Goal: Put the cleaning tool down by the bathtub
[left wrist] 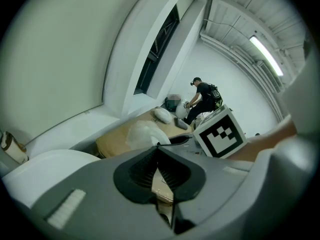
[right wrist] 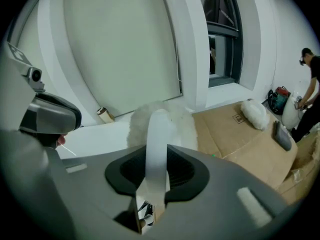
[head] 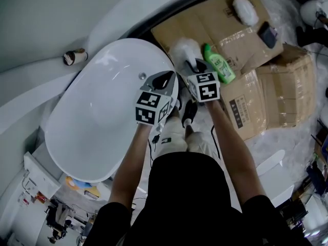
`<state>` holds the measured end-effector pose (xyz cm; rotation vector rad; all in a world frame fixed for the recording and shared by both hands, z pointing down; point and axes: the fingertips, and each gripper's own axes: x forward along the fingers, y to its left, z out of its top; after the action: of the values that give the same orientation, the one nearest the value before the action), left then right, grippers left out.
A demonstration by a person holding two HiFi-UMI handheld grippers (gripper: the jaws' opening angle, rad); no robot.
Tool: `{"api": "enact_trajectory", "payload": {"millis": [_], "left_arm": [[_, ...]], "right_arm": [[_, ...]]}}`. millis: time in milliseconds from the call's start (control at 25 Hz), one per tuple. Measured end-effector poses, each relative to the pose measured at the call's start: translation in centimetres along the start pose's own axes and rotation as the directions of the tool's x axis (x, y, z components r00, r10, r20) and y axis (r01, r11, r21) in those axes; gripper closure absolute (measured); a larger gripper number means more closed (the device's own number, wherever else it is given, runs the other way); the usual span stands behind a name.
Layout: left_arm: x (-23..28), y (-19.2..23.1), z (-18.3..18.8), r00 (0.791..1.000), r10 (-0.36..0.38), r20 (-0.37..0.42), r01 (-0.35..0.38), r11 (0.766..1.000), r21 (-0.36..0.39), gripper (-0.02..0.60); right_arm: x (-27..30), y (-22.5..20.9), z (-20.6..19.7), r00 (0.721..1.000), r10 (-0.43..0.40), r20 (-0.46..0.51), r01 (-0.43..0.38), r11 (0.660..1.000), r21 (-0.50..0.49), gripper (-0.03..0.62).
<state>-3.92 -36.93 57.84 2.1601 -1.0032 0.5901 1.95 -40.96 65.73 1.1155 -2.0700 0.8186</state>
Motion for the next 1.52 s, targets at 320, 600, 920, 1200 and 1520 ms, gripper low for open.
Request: {"api": "enact_trajectory", "payload": {"millis": [320,600,920,1200,1520], "left_arm": [[2.5,2.1,-0.7,0.999,-0.017,-0.046,0.017,1.0,-0.002,0.584],[4.2,3.6,-1.1,0.997,-0.03,-0.068,0.029,1.0,-0.012,0.584],[6.0,4.9,-1.7,0.995,-0.036,-0.091,0.034,0.999,-0.019,0.584],[6.7,5.0,-2.3,0.994,-0.045,-0.103,0.042,0.999,-0.031,0.584],[6.5,4.9,-2.8,0.994,-0.044,-0.104,0.041,0.999,-0.032,0.584]], "right_arm": [[4.4,-2.1,-1.7,0.998,-0.03,-0.053,0.033,0.998,0.052,0.502],[7.2,-3.4,-3.3,0.992,-0.04,-0.118,0.048,0.997,0.061,0.502],[9.5,-4.8,-4.6,0.985,-0.052,-0.167,0.063,0.996,0.065,0.502],[10.0,-5.3,-5.2,0.982,-0.062,-0.179,0.077,0.994,0.078,0.502],[10.2,-5.4,-5.7,0.981,-0.064,-0.182,0.078,0.994,0.074,0.501]]}}
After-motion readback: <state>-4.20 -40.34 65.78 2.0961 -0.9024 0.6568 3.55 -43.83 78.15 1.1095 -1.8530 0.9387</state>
